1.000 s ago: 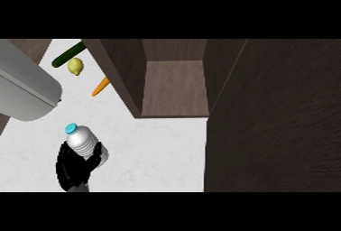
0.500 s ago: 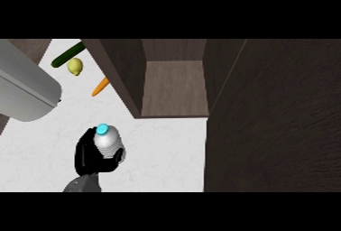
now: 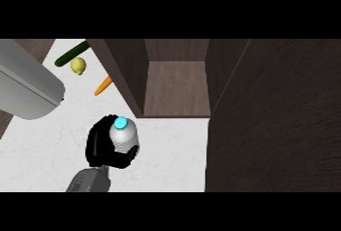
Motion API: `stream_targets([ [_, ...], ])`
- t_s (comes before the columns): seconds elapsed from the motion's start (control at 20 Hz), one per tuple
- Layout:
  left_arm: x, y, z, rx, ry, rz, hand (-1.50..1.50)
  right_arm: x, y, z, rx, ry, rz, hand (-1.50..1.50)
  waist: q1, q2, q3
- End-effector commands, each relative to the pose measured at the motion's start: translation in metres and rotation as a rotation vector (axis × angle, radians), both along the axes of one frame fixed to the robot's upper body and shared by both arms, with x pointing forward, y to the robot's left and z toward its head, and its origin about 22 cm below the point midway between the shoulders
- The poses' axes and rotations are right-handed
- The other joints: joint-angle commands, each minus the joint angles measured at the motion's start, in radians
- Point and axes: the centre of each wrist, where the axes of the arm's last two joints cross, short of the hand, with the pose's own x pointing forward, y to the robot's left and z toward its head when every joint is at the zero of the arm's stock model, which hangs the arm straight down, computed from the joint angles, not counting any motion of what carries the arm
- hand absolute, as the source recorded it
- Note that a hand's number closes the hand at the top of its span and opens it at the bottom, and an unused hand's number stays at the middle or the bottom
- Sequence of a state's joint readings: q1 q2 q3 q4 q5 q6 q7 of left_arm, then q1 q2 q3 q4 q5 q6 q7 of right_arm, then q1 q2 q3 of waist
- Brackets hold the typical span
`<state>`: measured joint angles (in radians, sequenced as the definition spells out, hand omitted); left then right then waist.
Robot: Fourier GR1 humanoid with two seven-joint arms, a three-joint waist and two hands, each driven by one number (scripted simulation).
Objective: Pick up the bottled water, place it into the cabinet and close the cabinet
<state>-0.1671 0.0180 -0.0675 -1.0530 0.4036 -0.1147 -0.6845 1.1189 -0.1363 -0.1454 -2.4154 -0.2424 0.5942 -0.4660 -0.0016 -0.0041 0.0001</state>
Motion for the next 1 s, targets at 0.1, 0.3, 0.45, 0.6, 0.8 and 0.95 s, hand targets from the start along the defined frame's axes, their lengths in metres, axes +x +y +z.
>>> stream_targets([
  [0.1, 0.001, -0.042, 0.056, 0.012, -0.065, -0.068, 1.5, 0.01, 0.012, 0.028, 0.008, -0.061, 0.02, -1.5, 0.008, 0.0, 0.0],
  [0.3, -0.005, -0.075, 0.094, 0.005, -0.072, -0.132, 1.5, 0.008, 0.01, 0.02, 0.032, -0.08, 0.008, -1.5, 0.001, -0.002, 0.0],
  [0.45, -0.015, -0.098, 0.113, 0.035, -0.053, -0.142, 1.5, 0.016, 0.01, 0.017, 0.0, -0.084, 0.026, -1.5, -0.003, 0.0, 0.0],
  [0.6, -0.017, -0.12, 0.144, 0.057, -0.054, -0.168, 1.5, 0.014, 0.006, 0.025, 0.017, -0.067, 0.025, -1.5, -0.005, 0.001, 0.0],
  [0.8, -0.01, -0.143, 0.165, 0.077, -0.038, -0.125, 1.5, 0.019, 0.014, 0.031, 0.018, -0.088, 0.047, -1.5, -0.011, 0.003, 0.0],
  [0.95, 0.005, -0.16, 0.175, 0.106, -0.069, -0.052, 1.5, 0.017, 0.007, 0.021, 0.016, -0.089, 0.037, -1.5, -0.026, 0.003, 0.0],
])
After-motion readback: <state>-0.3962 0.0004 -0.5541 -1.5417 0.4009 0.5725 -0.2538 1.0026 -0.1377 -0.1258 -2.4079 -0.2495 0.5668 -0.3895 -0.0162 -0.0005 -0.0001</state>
